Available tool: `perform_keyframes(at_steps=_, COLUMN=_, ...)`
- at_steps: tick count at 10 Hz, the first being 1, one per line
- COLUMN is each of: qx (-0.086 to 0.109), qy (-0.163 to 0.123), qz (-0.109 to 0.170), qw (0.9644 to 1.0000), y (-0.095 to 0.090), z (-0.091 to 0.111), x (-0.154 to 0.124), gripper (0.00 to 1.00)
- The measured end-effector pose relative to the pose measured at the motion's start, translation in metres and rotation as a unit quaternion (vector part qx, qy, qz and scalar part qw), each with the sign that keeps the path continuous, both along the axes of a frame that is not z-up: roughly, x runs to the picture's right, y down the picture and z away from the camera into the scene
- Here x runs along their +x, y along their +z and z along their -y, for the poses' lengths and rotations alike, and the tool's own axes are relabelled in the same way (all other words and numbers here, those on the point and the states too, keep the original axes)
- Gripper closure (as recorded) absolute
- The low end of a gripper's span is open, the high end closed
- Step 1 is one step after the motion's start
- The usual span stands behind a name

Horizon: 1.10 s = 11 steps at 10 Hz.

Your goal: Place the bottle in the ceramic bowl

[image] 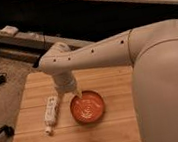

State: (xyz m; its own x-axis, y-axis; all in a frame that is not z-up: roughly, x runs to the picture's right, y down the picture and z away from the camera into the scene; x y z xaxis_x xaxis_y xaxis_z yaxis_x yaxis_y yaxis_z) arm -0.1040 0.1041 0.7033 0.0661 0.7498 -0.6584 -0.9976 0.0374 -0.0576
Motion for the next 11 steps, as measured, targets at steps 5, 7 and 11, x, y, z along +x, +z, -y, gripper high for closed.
perform_keyframes(at_steps=5, qx=0.003, qy=0.0, qz=0.002, qw=1.0, y=-0.002, z=0.001, x=0.0, gripper=0.35)
perform_keyframes(at_steps=7, qx=0.02, qy=0.001, qz=0.021, qw=0.9996, y=-0.009, z=0.006, x=-0.016, gripper=0.35)
perform_keyframes(at_steps=11, qx=0.041, qy=-0.01, qz=0.075, qw=0.9963, y=-0.024, z=0.02, x=-0.08, gripper=0.35)
